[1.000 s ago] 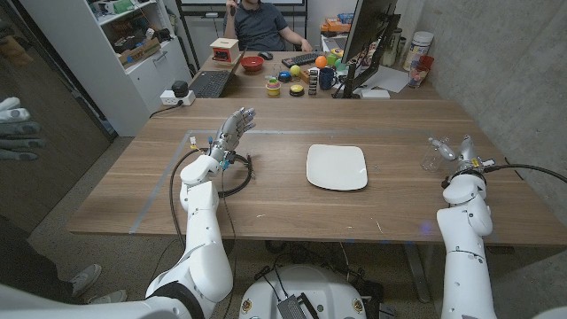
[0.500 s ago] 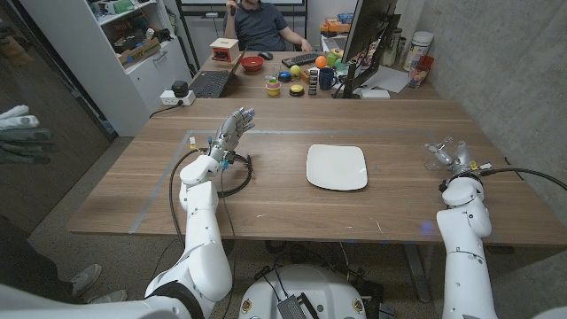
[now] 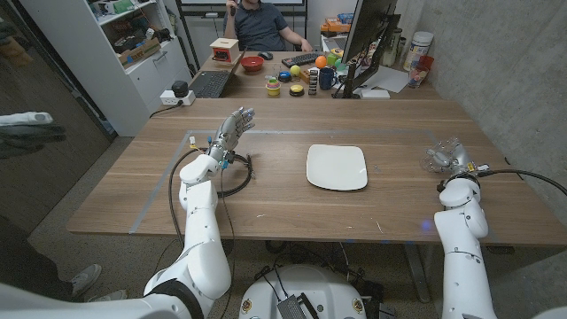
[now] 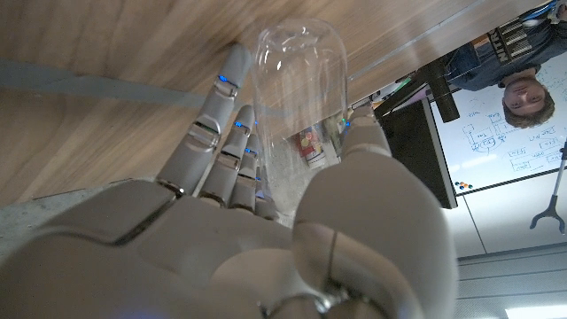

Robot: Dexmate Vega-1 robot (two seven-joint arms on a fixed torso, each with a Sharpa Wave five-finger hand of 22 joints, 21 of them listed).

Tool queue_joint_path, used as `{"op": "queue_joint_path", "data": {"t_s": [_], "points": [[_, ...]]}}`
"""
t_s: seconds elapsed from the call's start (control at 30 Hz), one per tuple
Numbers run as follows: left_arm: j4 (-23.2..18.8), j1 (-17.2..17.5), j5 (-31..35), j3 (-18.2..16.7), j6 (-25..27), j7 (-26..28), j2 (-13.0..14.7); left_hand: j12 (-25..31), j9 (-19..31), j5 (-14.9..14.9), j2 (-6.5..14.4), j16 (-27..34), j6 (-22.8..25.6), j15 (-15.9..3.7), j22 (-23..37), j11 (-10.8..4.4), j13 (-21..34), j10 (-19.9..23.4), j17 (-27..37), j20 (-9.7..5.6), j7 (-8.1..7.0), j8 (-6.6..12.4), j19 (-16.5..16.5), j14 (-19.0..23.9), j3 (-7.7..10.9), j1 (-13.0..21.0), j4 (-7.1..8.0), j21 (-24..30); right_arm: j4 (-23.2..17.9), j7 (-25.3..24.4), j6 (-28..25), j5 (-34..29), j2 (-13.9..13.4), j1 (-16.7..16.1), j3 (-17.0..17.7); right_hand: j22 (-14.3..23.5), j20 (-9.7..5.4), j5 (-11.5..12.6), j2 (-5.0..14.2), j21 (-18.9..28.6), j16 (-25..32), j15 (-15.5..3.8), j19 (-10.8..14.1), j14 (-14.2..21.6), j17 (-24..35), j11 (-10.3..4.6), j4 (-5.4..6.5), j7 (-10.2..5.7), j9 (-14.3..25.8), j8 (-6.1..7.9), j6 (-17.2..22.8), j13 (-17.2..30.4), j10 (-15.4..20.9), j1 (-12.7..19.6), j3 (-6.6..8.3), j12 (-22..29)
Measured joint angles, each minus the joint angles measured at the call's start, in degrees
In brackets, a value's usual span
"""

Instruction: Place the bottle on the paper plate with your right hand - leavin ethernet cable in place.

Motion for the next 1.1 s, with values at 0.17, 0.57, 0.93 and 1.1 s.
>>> {"op": "queue_joint_path", "data": {"t_s": [0.17,0.57,0.93,1.1], "points": [[0.48,-0.27,0.08,-0.09,-0.16,0.13,0.15,0.00,0.00,0.00,0.00,0.00,-0.19,0.00,0.00,0.00,0.00,0.00,0.00,0.00,0.19,0.00,0.00,0.00,-0.24,0.00,-0.23,0.00,0.88,-1.82,1.27,0.34,-0.10,0.13,-0.02,3.88,-0.21,0.23,-0.71,7.21,0.82,2.91,1.64,8.40,1.56,-1.45,-0.19,-2.95,0.00,0.93,9.13,0.83,9.73,2.66,0.72,2.80],[1.90,-1.06,0.17,-0.37,-0.55,0.39,0.55,-0.03,-0.15,0.23,-0.08,0.00,-0.19,0.00,0.00,0.00,0.00,0.00,0.00,0.00,0.19,0.00,0.00,0.00,-0.23,-0.53,-0.23,0.00,2.20,-5.12,2.96,-0.01,-0.53,0.61,-0.67,10.10,0.93,-0.04,-2.98,16.45,2.95,3.24,0.45,10.53,6.33,0.72,-0.19,-2.97,0.39,3.03,19.91,2.87,17.08,4.93,0.73,7.28],[3.47,-1.78,0.19,-0.78,-1.03,0.41,0.93,-0.03,-0.14,0.23,-0.30,0.00,-0.18,0.00,-0.01,0.00,0.00,0.00,0.00,0.00,0.19,0.00,0.00,0.00,-0.47,-0.76,-0.48,-0.22,0.64,-5.50,2.93,-2.49,-1.18,0.63,-2.08,10.61,0.92,-0.49,-3.33,17.34,3.18,3.24,0.46,10.54,6.86,0.72,-0.18,-2.80,0.69,3.03,20.34,3.18,17.08,5.27,0.74,7.67],[4.25,-2.14,0.19,-1.09,-1.27,0.41,1.17,-0.03,-0.14,0.23,-0.30,0.00,-0.18,0.00,-0.01,0.00,0.00,0.00,0.00,0.00,0.19,0.00,0.00,0.00,-0.47,-0.75,-0.48,-0.22,-0.98,-4.56,2.41,-4.16,-1.55,0.39,-2.87,10.60,0.92,-0.49,-3.33,17.78,3.23,3.24,0.46,10.54,7.19,0.83,-0.18,-2.62,0.69,3.02,20.79,3.47,17.18,5.27,0.75,7.87]]}}
